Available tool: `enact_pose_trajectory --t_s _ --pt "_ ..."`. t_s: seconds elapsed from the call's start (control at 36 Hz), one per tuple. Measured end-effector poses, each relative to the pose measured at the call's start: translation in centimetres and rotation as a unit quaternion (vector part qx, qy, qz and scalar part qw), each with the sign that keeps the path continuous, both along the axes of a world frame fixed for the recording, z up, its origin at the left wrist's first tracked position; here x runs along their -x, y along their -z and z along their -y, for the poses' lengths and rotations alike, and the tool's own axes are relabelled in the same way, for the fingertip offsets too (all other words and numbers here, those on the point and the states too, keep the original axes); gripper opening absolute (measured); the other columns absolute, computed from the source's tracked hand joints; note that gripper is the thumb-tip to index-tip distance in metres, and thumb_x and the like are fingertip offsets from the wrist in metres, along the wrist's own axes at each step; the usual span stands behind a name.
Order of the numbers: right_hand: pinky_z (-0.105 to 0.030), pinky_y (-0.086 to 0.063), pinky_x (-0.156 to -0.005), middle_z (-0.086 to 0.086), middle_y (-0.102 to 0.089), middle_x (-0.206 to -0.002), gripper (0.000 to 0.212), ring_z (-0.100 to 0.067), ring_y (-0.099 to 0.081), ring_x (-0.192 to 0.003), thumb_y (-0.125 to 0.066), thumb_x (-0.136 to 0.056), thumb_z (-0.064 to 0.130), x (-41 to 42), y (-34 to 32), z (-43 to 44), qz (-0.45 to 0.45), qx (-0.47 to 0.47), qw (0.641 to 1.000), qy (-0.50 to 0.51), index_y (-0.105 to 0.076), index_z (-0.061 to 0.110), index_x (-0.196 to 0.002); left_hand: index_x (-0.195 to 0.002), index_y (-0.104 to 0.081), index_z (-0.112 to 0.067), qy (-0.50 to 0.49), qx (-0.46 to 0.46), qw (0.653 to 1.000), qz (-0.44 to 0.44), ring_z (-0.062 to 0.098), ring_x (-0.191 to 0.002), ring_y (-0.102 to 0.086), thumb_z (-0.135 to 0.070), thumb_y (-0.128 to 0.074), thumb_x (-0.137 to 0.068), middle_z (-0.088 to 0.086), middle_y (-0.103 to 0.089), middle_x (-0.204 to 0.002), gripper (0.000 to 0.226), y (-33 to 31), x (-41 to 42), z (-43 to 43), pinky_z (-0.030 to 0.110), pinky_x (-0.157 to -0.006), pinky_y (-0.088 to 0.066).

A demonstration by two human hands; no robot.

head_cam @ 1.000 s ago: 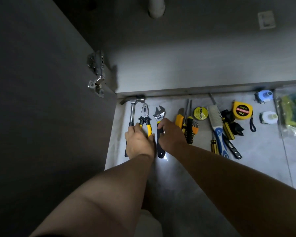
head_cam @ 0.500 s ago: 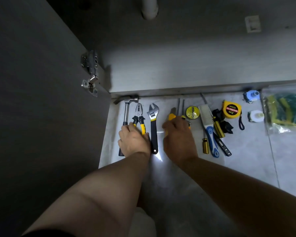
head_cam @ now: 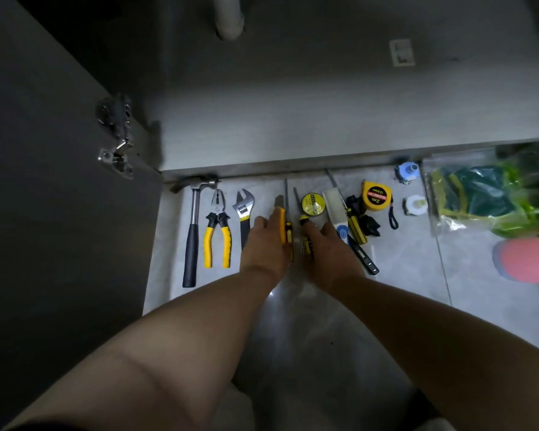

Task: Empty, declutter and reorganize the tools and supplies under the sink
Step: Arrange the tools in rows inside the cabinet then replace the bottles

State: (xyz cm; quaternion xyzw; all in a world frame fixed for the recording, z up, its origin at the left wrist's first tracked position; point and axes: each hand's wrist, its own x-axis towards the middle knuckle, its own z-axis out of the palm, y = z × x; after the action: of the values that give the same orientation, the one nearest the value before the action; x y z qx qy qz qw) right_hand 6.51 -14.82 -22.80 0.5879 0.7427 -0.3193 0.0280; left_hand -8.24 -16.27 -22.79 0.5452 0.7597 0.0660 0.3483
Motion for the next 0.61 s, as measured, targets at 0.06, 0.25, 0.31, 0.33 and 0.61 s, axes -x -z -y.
enact_pose_trajectory --t_s 0.06,0.25,0.31,0.33,0.61 --pt "-0.045 -0.060 -0.079 -0.010 -0.047 -0.125 0.058 -0.032 -0.064 -0.100 -0.064 -0.091 0.025 -0.6 -0.1 0.0 0.012 0.002 1.000 -0.025 -0.032 0.034 -0.138 -0.158 -0.022 -0.028 0.006 -0.005 1.000 0.010 0.032 -0.122 -0.053 -0.027 -0.065 -0.094 0.011 -0.042 -0.137 0.078 -0.1 -0.6 0.0 0.042 -0.093 -0.052" --pt "-0.036 -0.055 -0.073 -0.012 -0.046 -0.121 0.068 -0.035 -0.064 -0.093 -0.067 -0.088 0.025 -5.2 -1.6 -1.5 0.065 0.038 0.987 -0.143 -0.027 0.027 -0.142 -0.154 -0.032 -0.025 0.011 -0.013 0.997 0.071 0.036 -0.125 -0.050 -0.023 -0.068 -0.092 0.012 -0.042 -0.139 0.072 -0.8 -4.5 -0.3 0.047 -0.096 -0.050" --pt "-0.033 -0.047 -0.071 -0.012 -0.043 -0.122 0.071 -0.037 -0.063 -0.094 -0.066 -0.088 0.020 -6.9 -2.7 -2.7 0.078 0.065 0.980 -0.173 -0.026 0.026 -0.146 -0.153 -0.034 -0.025 0.015 -0.005 0.997 0.081 0.037 -0.124 -0.051 -0.021 -0.070 -0.090 0.012 -0.042 -0.138 0.073 -0.8 -5.5 -0.4 0.047 -0.096 -0.050" --pt "-0.032 -0.046 -0.072 -0.011 -0.042 -0.124 0.071 -0.037 -0.062 -0.096 -0.065 -0.088 0.017 -7.8 -3.2 -3.3 0.089 0.080 0.975 -0.185 -0.028 0.026 -0.147 -0.152 -0.035 -0.025 0.015 -0.002 0.996 0.086 0.037 -0.123 -0.052 -0.020 -0.071 -0.090 0.012 -0.043 -0.137 0.072 -0.8 -5.9 -0.5 0.047 -0.095 -0.050" --pt "-0.015 -0.037 -0.068 0.001 -0.042 -0.102 0.028 -0.023 -0.053 -0.091 -0.058 -0.092 0.006 -13.5 -7.2 -5.1 0.070 0.136 0.971 -0.185 -0.053 0.028 -0.108 -0.147 -0.042 -0.020 -0.013 0.005 0.984 0.180 0.031 -0.126 -0.052 -0.010 -0.077 -0.084 0.011 -0.048 -0.136 0.074 -1.1 -7.7 -0.6 0.046 -0.105 -0.047"
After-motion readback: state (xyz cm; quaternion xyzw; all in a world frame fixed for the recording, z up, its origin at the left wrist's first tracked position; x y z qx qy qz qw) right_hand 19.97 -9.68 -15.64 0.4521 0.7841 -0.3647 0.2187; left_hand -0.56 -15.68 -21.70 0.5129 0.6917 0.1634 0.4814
